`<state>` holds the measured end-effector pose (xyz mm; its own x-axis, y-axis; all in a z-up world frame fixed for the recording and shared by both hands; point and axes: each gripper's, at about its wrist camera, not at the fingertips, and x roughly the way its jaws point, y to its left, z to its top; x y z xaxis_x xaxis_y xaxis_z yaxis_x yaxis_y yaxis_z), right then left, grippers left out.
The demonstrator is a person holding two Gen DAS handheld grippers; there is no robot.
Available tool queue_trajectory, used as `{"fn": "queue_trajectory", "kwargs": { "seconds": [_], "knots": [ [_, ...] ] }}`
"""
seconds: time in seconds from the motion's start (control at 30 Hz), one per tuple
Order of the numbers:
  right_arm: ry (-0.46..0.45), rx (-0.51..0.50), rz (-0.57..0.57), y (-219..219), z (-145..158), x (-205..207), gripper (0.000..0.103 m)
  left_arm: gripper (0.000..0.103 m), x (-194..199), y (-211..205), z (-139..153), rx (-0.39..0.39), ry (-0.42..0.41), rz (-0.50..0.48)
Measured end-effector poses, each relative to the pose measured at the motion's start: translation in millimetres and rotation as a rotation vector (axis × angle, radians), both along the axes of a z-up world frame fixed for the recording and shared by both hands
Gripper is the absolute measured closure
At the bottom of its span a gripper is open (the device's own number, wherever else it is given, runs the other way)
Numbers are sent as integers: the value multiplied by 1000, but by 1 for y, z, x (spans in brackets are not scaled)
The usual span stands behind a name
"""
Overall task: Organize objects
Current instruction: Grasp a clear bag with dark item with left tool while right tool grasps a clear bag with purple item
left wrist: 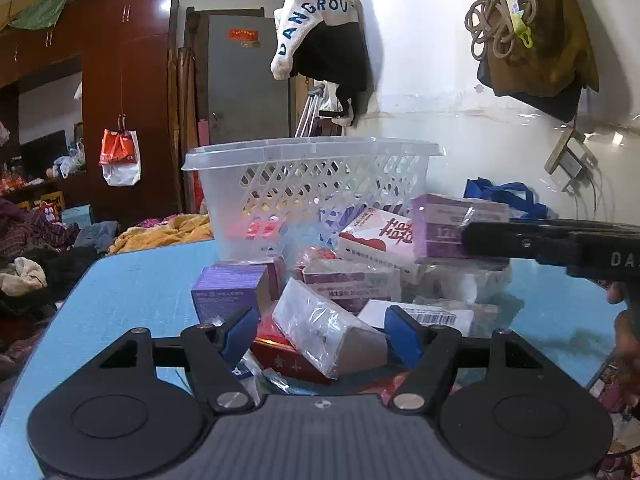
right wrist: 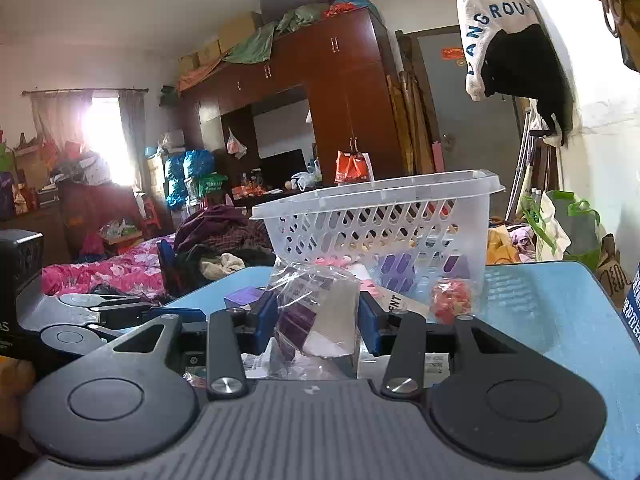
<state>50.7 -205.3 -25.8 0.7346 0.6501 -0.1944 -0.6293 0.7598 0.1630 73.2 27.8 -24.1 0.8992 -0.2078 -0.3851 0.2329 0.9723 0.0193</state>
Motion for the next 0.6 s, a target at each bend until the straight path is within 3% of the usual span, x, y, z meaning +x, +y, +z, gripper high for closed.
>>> {"fn": "queue_trajectory", "kwargs": {
  "seconds": [0.2, 0.4, 0.47, 0.6],
  "knots": [
    [2, 4, -17, -6, -2, 2, 57, 40, 4, 0, -1, 8, 6, 8],
    [1, 12, -21, -10, -3, 2, 57, 41, 10, 0, -2, 22, 29, 30],
    [0, 13, -23, -10, -3, 3, 57, 51, 12, -1, -3, 14, 30, 26],
    [-2, 18, -29, -13, -3, 3, 57, 55, 10, 0, -3, 8, 5, 36]
  ]
}}
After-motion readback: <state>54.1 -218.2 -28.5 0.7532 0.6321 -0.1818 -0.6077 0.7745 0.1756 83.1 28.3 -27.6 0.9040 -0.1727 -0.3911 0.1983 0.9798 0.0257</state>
